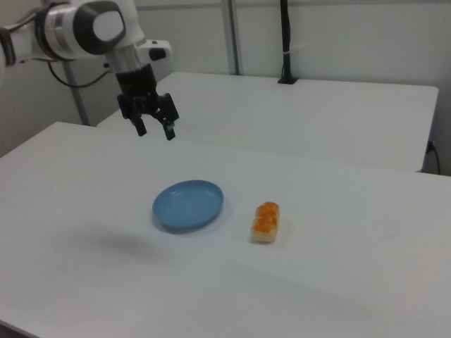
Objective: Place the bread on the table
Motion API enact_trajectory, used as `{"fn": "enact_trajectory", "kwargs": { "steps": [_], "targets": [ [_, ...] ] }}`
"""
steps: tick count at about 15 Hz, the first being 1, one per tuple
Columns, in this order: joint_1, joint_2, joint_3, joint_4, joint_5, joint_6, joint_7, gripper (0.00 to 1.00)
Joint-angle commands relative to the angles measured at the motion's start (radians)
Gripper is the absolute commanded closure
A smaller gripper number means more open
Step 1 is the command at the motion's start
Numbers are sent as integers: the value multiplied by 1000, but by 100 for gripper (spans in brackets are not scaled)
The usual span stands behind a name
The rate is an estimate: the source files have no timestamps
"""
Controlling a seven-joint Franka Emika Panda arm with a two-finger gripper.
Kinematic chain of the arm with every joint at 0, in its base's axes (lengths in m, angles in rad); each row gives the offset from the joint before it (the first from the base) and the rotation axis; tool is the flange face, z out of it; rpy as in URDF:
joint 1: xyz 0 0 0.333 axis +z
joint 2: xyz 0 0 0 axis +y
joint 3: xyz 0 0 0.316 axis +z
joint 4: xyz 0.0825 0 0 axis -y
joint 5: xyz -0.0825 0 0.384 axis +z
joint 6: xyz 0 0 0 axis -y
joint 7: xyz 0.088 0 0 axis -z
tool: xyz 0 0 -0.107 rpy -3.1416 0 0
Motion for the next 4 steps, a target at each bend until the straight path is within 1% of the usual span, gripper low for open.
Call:
{"fn": "enact_trajectory", "kwargs": {
  "steps": [1,4],
  "targets": [
    [8,-68,-6,-58,7,-47,9,0],
    [2,-71,-6,-55,9,-55,6,0]
  ]
}}
